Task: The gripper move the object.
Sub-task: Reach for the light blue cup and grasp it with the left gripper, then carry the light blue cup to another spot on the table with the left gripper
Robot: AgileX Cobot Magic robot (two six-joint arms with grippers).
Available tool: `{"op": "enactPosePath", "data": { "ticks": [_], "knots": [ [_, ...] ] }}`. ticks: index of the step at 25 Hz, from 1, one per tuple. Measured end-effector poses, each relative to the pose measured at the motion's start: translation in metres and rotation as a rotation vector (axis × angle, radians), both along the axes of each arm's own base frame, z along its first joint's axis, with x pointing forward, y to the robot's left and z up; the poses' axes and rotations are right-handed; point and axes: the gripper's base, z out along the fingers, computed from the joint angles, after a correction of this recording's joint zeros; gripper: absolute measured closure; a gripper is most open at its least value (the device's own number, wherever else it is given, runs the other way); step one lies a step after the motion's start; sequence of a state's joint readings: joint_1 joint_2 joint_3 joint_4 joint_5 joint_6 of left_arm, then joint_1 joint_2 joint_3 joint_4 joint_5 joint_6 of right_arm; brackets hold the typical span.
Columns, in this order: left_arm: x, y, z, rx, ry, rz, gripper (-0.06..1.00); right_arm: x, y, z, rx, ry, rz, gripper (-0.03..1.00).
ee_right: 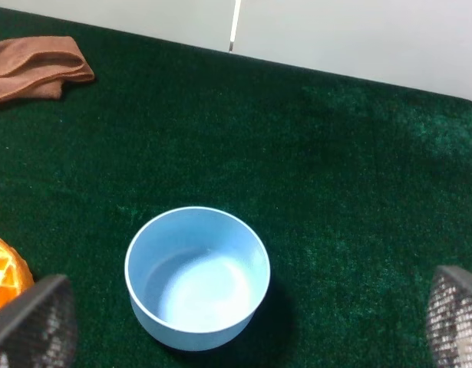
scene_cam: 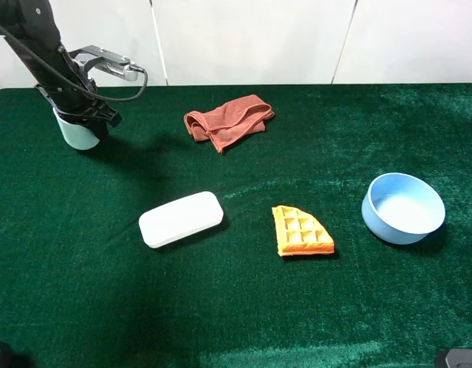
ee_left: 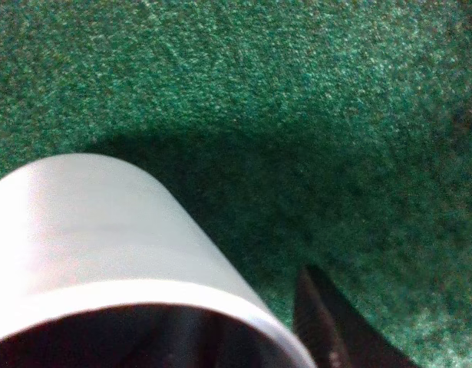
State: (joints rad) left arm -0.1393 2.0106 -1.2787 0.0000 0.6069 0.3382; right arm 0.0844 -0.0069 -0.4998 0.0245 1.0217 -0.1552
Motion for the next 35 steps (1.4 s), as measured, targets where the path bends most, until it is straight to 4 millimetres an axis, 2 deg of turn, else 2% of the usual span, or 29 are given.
{"op": "enactPosePath", "data": {
  "ticks": [4,6,24,27,31,35],
  "knots": [
    [0.001,0.001,0.001,0.009,-0.011,-0.007,0.85,0.000,0.000,0.000,0.000,0.000,0.000,0.27],
    [0.002,0.001,0.002,0.012,-0.015,-0.010,0.87,0.000,0.000,0.000,0.000,0.000,0.000,0.27],
    [-0.003,0.004,0.006,0.056,0.049,-0.028,0.89,0.000,0.000,0.000,0.000,0.000,0.000,0.27],
    [-0.009,0.007,0.012,0.083,0.095,-0.011,0.90,0.000,0.000,0.000,0.000,0.000,0.000,0.27],
    [-0.006,0.007,0.036,0.096,0.111,0.009,0.90,0.000,0.000,0.000,0.000,0.000,0.000,0.27],
    [-0.001,-0.005,0.062,0.108,0.132,-0.013,0.90,0.000,0.000,0.000,0.000,0.001,0.000,0.27]
  ]
}}
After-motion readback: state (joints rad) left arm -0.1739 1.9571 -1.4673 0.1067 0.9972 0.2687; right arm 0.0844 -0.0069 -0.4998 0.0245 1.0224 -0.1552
